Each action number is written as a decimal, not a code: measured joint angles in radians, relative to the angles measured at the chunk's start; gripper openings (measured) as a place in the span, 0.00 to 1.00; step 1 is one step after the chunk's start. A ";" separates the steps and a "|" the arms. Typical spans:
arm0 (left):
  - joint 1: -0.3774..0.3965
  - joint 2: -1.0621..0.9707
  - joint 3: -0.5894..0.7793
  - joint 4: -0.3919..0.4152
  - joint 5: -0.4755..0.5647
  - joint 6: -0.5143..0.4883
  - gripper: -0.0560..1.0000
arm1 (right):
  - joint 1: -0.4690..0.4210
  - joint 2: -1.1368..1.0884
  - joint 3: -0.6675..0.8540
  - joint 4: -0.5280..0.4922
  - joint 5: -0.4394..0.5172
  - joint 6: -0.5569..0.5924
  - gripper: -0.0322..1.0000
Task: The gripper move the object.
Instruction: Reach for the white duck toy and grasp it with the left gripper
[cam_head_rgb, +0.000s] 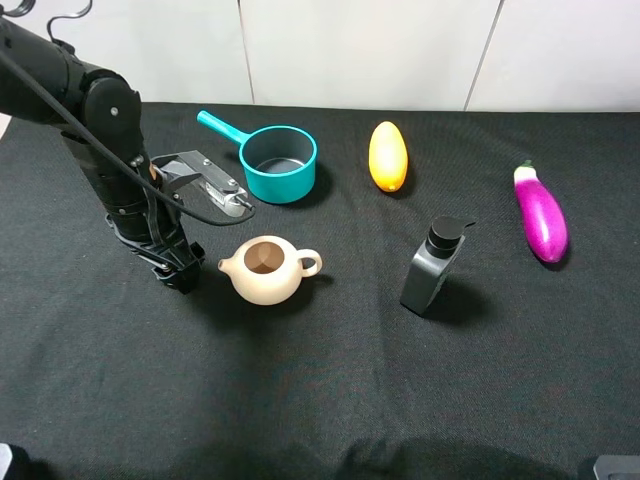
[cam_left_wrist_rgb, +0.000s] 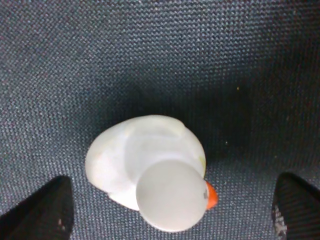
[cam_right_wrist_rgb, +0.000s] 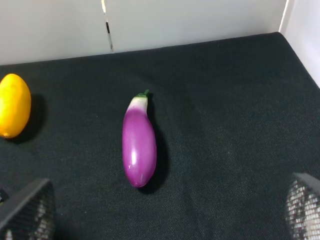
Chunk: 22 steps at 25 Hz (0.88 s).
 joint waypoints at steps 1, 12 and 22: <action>0.004 0.000 0.000 0.000 0.000 0.000 0.84 | 0.000 0.000 0.000 0.000 0.000 0.000 0.70; 0.013 0.001 0.000 0.001 -0.035 0.000 0.84 | 0.000 0.000 0.000 0.000 0.000 0.000 0.70; 0.013 0.046 0.000 0.001 -0.042 0.000 0.84 | 0.000 0.000 0.000 0.000 0.000 0.000 0.70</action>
